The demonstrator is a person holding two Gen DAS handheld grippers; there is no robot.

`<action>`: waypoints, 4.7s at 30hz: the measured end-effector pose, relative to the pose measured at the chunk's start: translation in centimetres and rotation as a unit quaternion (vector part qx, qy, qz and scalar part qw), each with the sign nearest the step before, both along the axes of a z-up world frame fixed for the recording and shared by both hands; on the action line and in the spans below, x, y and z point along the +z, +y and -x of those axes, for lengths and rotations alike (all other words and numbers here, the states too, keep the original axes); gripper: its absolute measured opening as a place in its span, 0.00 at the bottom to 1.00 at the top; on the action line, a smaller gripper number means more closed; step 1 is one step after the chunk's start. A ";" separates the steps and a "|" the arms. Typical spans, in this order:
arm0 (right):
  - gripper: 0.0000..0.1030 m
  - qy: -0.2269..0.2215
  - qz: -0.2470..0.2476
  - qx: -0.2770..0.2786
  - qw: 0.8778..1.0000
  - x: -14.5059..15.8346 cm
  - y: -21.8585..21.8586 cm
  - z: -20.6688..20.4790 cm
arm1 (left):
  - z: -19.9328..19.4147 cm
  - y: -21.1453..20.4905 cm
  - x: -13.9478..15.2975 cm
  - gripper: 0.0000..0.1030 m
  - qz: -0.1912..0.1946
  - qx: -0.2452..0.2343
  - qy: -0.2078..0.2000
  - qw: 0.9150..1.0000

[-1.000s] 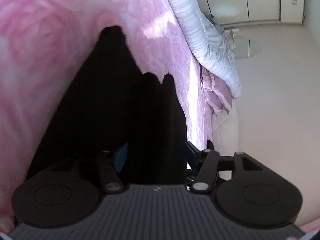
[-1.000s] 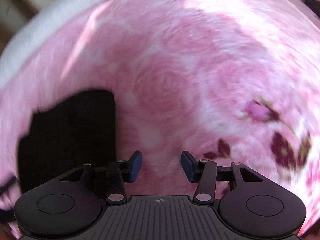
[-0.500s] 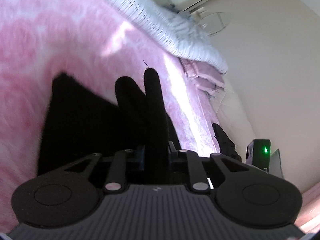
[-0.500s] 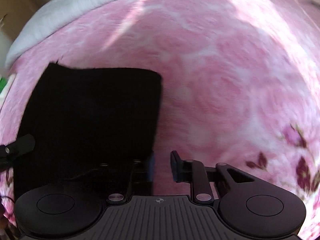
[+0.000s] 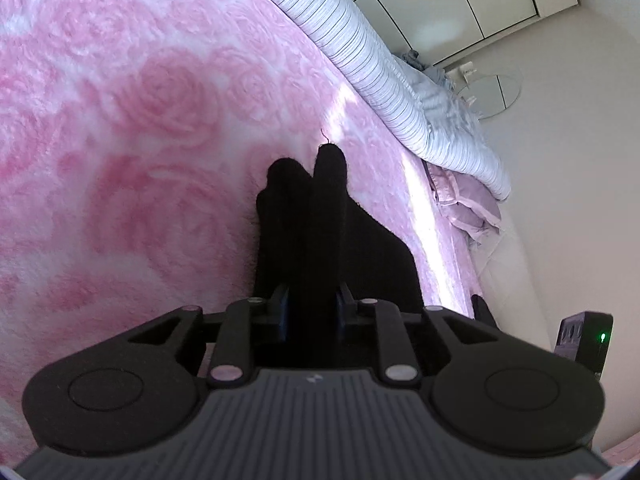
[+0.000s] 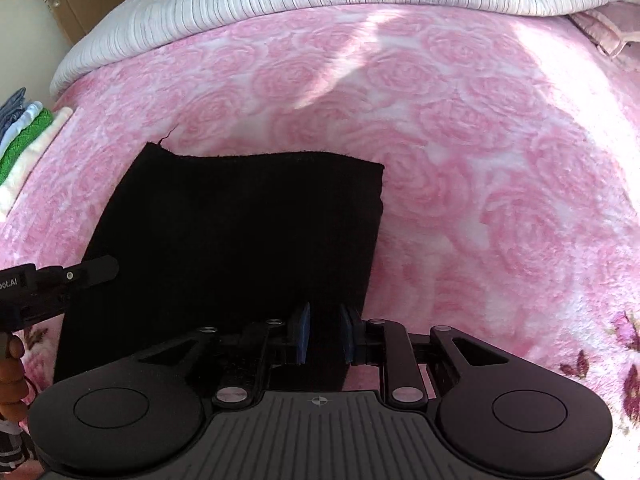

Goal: Fold clothes
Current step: 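Lower the folded edge onto the garment and open the right gripper, then grasp the black garment's edge with both grippers and fold it over, then lay the folded black garment flat and open both grippers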

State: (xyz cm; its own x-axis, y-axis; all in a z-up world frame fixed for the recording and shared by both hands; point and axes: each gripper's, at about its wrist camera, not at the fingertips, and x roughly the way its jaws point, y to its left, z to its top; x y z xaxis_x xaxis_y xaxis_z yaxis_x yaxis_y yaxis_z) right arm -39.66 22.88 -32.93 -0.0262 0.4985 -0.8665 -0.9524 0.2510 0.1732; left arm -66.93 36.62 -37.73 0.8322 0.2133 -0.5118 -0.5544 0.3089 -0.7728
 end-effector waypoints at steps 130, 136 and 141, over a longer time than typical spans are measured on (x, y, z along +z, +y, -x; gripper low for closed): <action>0.26 -0.158 -0.158 0.117 0.968 -1.5 -11.3 8.1 | -1.3 -14.5 4.8 0.13 -0.230 0.009 0.197 0.953; 0.26 -0.118 -0.187 0.065 0.973 1.0 -15.0 7.7 | -1.6 -16.8 4.7 0.14 -0.258 0.012 0.235 0.937; 0.26 -0.116 -0.143 0.061 0.981 -2.1 -14.5 7.9 | -2.8 -17.9 3.4 0.09 -0.290 0.003 0.282 0.914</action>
State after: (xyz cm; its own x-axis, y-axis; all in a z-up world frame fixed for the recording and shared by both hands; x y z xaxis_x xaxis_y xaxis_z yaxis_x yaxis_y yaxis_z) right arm -47.55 8.35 -35.01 0.0795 0.7275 -0.6815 -0.9945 0.1045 -0.0045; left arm -64.11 18.77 -34.35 0.4683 0.5888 -0.6588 -0.8170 0.5724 -0.0692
